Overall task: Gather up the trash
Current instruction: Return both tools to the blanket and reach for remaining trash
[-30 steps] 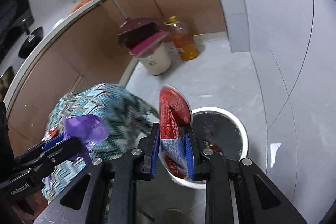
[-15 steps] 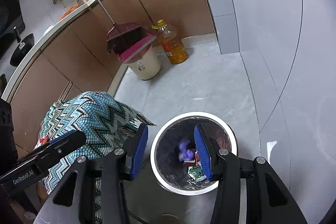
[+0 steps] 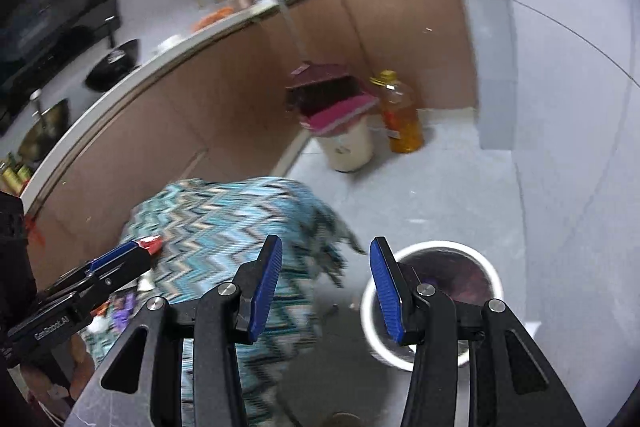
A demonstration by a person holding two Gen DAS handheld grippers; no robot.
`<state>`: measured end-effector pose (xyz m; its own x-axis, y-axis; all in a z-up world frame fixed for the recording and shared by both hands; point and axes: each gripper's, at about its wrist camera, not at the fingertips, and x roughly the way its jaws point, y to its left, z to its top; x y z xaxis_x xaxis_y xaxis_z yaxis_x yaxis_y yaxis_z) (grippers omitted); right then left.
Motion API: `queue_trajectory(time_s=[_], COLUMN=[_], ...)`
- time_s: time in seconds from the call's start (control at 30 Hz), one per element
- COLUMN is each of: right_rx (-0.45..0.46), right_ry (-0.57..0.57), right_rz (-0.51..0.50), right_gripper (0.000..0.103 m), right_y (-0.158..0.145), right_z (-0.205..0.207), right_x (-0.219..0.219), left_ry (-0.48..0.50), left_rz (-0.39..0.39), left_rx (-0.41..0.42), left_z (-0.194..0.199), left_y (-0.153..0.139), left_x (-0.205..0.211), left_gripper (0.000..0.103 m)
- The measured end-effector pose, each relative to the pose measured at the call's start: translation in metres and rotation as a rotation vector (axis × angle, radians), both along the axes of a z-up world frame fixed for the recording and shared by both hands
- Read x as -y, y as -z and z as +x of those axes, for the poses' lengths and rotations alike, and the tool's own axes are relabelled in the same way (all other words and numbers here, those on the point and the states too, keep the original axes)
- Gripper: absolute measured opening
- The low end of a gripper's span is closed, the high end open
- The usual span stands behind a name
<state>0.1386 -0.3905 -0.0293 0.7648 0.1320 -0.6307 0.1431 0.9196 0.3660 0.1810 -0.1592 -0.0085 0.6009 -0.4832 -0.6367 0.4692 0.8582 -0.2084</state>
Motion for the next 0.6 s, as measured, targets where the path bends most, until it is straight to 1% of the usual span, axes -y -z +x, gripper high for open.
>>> queue_trajectory(time_s=[0.23,0.37,0.5,0.6], right_rx=[0.041,0.052,0.056,0.054], right_ry=[-0.118,-0.169,-0.210,-0.243], right_rz=[-0.006,0.001,-0.001,0.004], right_gripper=[0.045,0.045,0.045,0.045], right_y=[-0.030,-0.041,-0.047,-0.049], right_z=[-0.003,-0.005,-0.007,-0.009], right_x=[-0.070,-0.105,-0.130,-0.149], left_ry=[-0.114,-0.173,-0.245,-0.302], left_rz=[-0.032,-0.052,-0.056,-0.074], left_rx=[0.038,0.045,0.055,0.037], left_z=[-0.026,-0.041,-0.055,-0.061], left_y=[-0.013,-0.018,-0.018,-0.012], left_x=[-0.094,-0.141,-0.183,-0.212], left_gripper=[0.050,0.050,0.050,0.050])
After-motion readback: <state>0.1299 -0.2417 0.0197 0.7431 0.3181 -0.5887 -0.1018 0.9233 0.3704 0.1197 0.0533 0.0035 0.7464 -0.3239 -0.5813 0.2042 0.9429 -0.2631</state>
